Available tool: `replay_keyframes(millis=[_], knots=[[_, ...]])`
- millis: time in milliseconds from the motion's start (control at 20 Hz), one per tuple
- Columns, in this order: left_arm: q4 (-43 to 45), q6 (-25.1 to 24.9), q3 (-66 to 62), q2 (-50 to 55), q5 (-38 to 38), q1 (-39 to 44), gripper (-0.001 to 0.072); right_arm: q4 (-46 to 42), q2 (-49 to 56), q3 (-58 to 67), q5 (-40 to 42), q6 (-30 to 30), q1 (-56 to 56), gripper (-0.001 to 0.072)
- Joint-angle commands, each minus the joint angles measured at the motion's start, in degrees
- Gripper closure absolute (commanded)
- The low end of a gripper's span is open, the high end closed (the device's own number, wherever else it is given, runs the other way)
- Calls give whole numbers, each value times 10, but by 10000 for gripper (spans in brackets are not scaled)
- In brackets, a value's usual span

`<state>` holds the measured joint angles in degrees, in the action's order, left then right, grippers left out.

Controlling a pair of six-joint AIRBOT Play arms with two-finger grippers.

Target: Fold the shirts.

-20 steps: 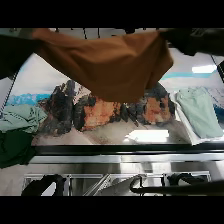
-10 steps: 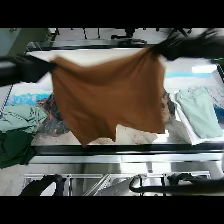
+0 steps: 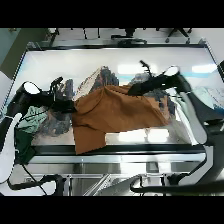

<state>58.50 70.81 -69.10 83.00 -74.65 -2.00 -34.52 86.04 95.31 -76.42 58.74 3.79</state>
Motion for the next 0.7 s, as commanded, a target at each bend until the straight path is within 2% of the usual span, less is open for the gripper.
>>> replay_keyframes(millis=[0, 150, 200, 250, 300, 500, 650], knots=[[3, -25, 13, 39, 3, -41, 697, -61, -40, -8, -76, 66, -93, 456], [4, -29, 13, 40, 3, -70, 696, -128, -103, -75, -79, 78, -164, 438], [3, -29, 13, 40, 2, -80, 618, -143, -118, -106, -77, 78, -181, 327], [3, -29, 12, 40, -2, -88, 238, -158, -130, -141, -76, 77, -196, 267], [3, -26, 8, 40, -15, -98, 18, -168, -137, -170, -76, 76, -208, 267], [-1, -13, 19, 32, -109, -147, 18, -201, -137, -245, -68, 60, -234, 266], [-1, -5, 123, -9, -72, -161, 18, -229, -137, -251, -34, 55, -251, 266]])
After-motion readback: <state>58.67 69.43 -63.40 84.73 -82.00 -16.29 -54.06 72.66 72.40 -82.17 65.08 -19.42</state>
